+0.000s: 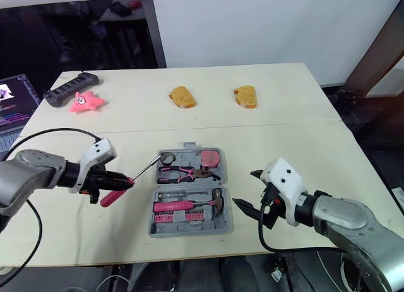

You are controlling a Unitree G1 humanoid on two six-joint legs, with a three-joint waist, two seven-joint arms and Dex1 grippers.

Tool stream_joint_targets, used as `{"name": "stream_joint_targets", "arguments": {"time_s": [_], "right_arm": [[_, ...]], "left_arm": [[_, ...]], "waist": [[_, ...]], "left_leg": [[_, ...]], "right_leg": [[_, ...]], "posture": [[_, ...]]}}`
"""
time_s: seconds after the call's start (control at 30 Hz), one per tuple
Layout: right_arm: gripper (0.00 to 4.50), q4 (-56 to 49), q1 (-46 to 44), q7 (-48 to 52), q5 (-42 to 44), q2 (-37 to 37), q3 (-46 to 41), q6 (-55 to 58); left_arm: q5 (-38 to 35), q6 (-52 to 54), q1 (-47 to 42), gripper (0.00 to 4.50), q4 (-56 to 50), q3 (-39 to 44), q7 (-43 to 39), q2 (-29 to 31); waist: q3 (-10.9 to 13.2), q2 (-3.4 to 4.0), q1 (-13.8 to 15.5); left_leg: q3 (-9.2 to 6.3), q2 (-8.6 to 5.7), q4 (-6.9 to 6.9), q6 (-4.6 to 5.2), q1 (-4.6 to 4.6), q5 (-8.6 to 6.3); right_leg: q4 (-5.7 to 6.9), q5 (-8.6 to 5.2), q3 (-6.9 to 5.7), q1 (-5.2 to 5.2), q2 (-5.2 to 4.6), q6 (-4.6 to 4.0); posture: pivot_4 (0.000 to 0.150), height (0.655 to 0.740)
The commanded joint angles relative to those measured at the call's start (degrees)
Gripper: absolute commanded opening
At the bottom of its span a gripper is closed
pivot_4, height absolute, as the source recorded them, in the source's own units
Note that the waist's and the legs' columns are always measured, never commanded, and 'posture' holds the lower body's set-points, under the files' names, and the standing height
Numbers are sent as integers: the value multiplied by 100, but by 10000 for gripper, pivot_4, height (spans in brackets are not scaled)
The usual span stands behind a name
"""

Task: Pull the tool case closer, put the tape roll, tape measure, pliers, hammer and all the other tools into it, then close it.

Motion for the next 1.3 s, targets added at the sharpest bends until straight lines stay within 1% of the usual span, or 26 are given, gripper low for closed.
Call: {"name": "stream_joint_targets", "arguments": {"time_s": [0.03, 0.13, 0.27, 0.33, 0.4, 0.47, 0.53, 0.63, 0.73, 0.8, 0.9, 1.1, 1.3], "right_arm": [[45000, -81, -65, 17, -6, 22, -57, -97], [45000, -43, -99, 35, -1, 15, -50, -96], [45000, 48, -199, 83, -12, 10, 62, -106], [45000, 89, -247, 126, -8, -9, 91, -110], [45000, 171, -324, 184, -9, -30, 116, -123], [45000, 311, -422, 290, -60, -75, 181, -179], [45000, 418, -472, 375, -107, -110, 214, -225], [45000, 511, -473, 490, -141, -148, 195, -257], [45000, 495, -333, 681, -231, -268, 189, -350], [45000, 444, -211, 830, -258, -342, 155, -421], [45000, 390, -63, 1212, -371, -568, 199, -658], [45000, 596, -250, 1717, -760, -896, 595, -1033], [45000, 795, -659, 1875, -892, -810, 927, -1153]], "left_arm": [[112, -304, 87, 4708, -507, 39, -207, 263], [112, -280, 156, 4708, -1290, -242, -542, 648], [220, 854, -733, 4708, -2158, -1198, -461, 710], [168, 1619, -1235, 4708, -2321, -1628, -337, 586], [58, 2061, -1694, 4708, -2380, -2001, -340, 361], [531, 2078, -2448, 4708, -2546, -3131, -537, 266], [649, 2132, -2885, 4708, -2354, -3656, -515, -83], [756, 2114, -3285, 4708, -1868, -4165, -521, -572], [669, 2389, -3529, 4708, -1588, -4365, -376, -1138], [616, 2544, -3610, 4708, -1567, -4438, -282, -1334], [509, 2981, -3742, 4708, -1536, -4527, -13, -1800], [344, 3368, -3996, 4708, -1408, -4766, 313, -2156], [230, 3633, -3983, 4708, -1278, -4974, 751, -2511]], "waist": [[0, -1, -7], [0, -1, -9], [0, -2, 33], [-1, -3, 18], [-1, -3, -1], [1, -9, -7], [-1, -4, 0], [0, -6, -3], [0, -7, 4], [0, -7, 4], [0, -7, 6], [0, -6, -11], [0, -7, 7]], "left_leg": [[0, 0, 0, 0, 0, 0], [0, 1, -2, 0, 0, 0], [-1, -1, 7, 0, -1, 0], [-1, -2, 11, 0, 2, 0], [1, -3, 10, 1, 4, 0], [1, -3, 10, 6, 8, -3], [-1, -3, 10, 6, 8, -3], [1, -4, 11, 7, 12, -3], [0, -3, 12, 10, 13, -4], [-1, -3, 15, 11, 11, -4], [-2, -4, 18, 13, 10, -6], [-3, -4, 23, 15, 24, -7], [-4, -6, 28, 15, 22, -7]], "right_leg": [[0, 0, 0, 0, 0, 0], [1, 0, 1, 0, 1, 0], [1, 0, 0, 4, 1, 0], [1, 0, 0, 12, 1, 0], [1, -1, 3, 13, 2, 1], [3, -1, 3, 14, 5, 2], [3, -1, 3, 16, 8, 3], [3, -1, 5, 20, 7, 4], [6, -1, 5, 19, 8, 4], [5, -2, 4, 19, 7, 5], [5, -4, 4, 21, 6, 8], [10, -4, 4, 32, 8, 9], [10, -4, 4, 34, 4, 10]], "posture": [[1500, 7400], [1500, 7400], [1500, 7400], [1500, 7400], [1500, 7400], [1500, 7400], [1500, 7400], [1500, 7400], [1500, 7400], [1500, 7400], [1500, 7400], [1500, 7400], [1500, 7400]]}}
